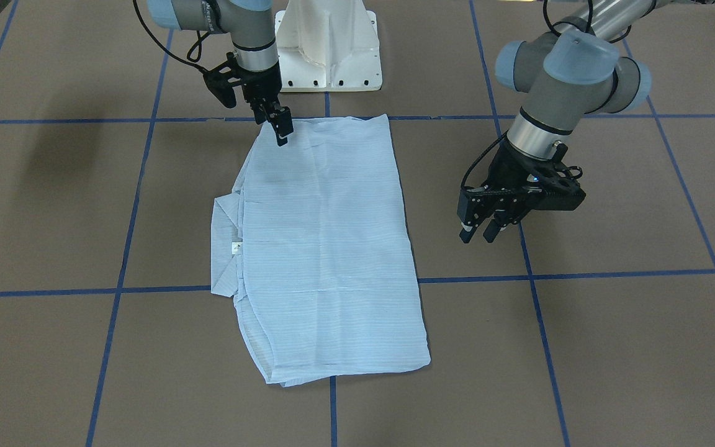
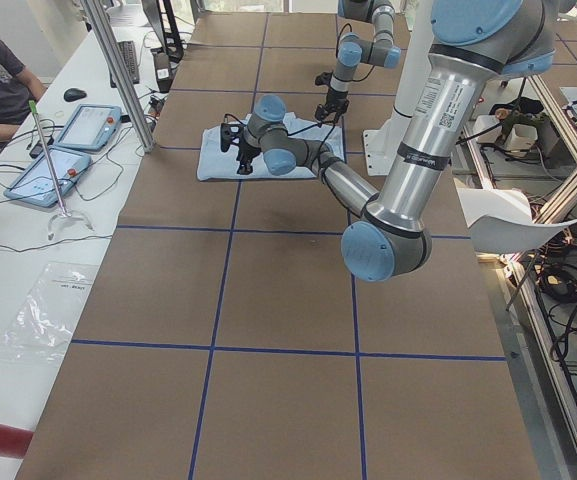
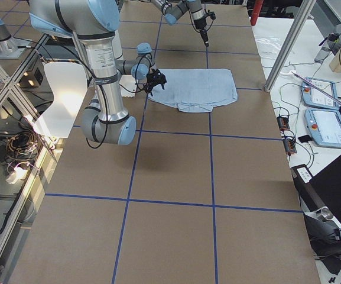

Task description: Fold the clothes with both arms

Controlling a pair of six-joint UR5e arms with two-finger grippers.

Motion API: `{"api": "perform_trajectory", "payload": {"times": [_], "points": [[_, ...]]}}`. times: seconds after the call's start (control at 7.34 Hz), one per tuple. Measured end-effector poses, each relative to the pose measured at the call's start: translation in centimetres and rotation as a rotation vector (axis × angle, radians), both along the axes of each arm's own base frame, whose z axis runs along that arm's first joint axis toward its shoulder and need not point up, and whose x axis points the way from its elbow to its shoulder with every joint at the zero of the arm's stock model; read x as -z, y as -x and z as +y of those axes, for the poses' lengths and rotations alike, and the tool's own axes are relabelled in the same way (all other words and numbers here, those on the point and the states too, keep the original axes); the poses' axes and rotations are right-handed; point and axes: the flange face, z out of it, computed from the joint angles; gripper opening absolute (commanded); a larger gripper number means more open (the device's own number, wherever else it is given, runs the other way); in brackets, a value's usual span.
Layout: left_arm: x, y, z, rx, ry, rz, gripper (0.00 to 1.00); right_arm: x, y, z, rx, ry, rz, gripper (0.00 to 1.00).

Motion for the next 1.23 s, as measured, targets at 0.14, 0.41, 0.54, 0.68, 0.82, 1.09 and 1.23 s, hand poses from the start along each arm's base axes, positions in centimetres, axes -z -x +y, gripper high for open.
{"api": "perform_trajectory", "payload": {"times": [0.14,0.41,0.54,0.68,0.82,1.09,1.23], "points": [[0.0,0.0,0.0,0.001,-0.001,-0.001,0.54,-0.1,0.1,0.3,-0.030,0.017,-0.005,0.85],[0.1,-0.1,0.0,0.002,-0.003,-0.001,0.54,-0.4,0.5,0.9,-0.049,0.024,-0.005,0.85],[0.1,-0.1,0.0,0.002,-0.004,0.000,0.54,-0.6,0.7,1.1,-0.046,0.026,0.001,0.85],[0.1,-0.1,0.0,0.002,-0.004,-0.001,0.54,-0.9,0.8,1.1,-0.042,0.029,0.007,0.85],[0.0,0.0,0.0,0.003,-0.003,-0.002,0.54,-1.1,0.9,1.2,-0.040,0.031,0.010,0.85],[-0.1,0.0,0.0,0.003,-0.002,-0.003,0.54,-1.4,1.2,1.3,-0.036,0.032,0.018,0.85],[-0.1,0.0,0.0,0.003,-0.002,-0.003,0.54,-1.6,1.5,1.4,-0.034,0.033,0.024,0.81]]}}
